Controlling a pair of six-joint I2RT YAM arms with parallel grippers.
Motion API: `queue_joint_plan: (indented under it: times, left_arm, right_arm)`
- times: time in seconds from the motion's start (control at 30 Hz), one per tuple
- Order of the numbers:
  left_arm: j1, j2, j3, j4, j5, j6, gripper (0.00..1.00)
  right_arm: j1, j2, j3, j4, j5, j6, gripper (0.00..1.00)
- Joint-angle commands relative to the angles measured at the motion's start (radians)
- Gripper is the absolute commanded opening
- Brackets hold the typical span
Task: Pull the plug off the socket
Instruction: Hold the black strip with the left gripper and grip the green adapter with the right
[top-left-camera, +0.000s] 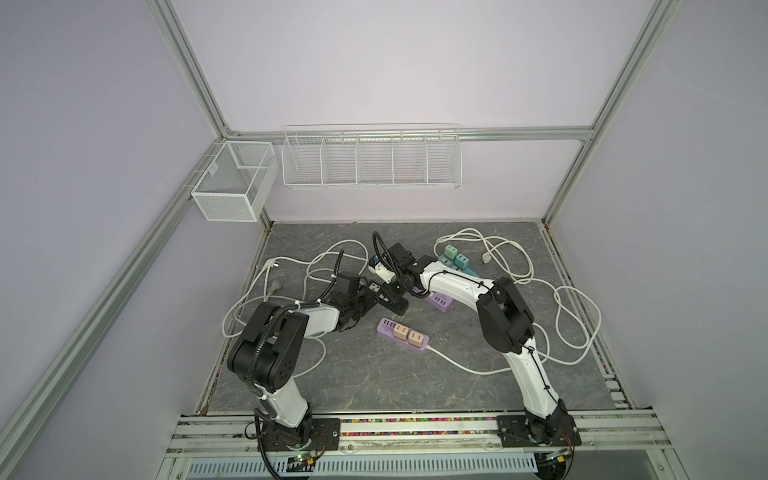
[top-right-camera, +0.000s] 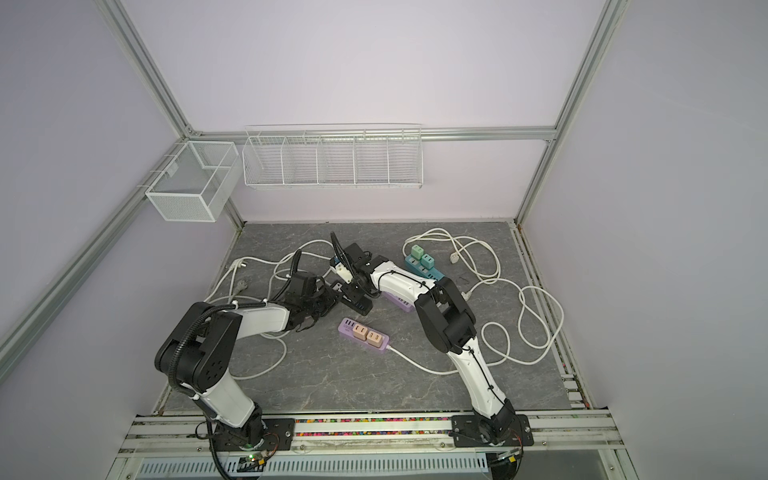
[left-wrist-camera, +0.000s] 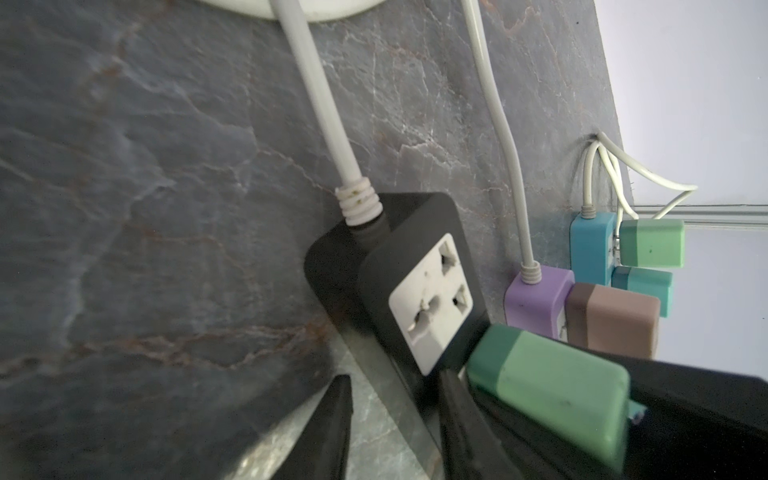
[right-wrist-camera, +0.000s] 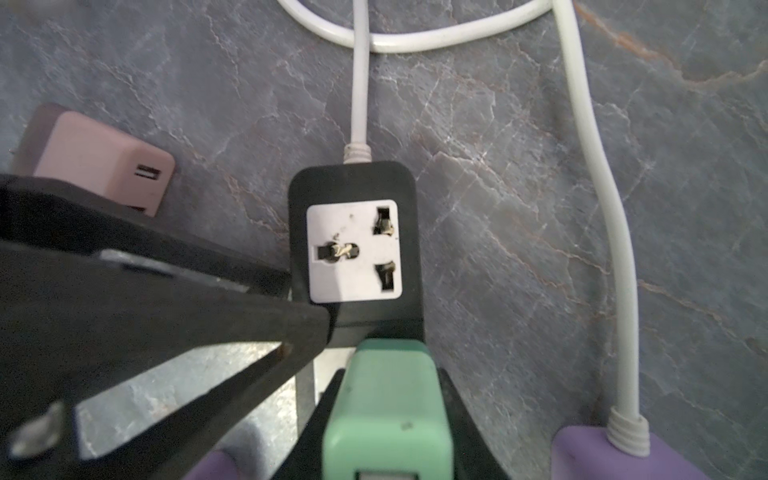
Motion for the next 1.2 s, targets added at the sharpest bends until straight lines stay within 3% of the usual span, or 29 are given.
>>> queue_joint_plan:
  times: [0.0, 0.77, 1.17]
  left_arm:
    - [-0.002, 0.042, -0.04, -0.077, -0.054, -0.022, 0.34]
    - [-0.002, 0.078, -0.024, -0.149, -0.09, -0.018, 0.29]
    - [-0.002, 0.083, -0.029, -0.155, -0.099, -0.016, 0.26]
  right_arm:
    - [0.012, -0.04, -0.032, 0.026, -0.012, 0.001, 0.3]
    - [0.004, -0.055, 0.003, 0.014, 0.054, -0.027, 0.3]
    - [-0.003, -0.079, -0.013, 0.022, 0.003, -0.001, 0.3]
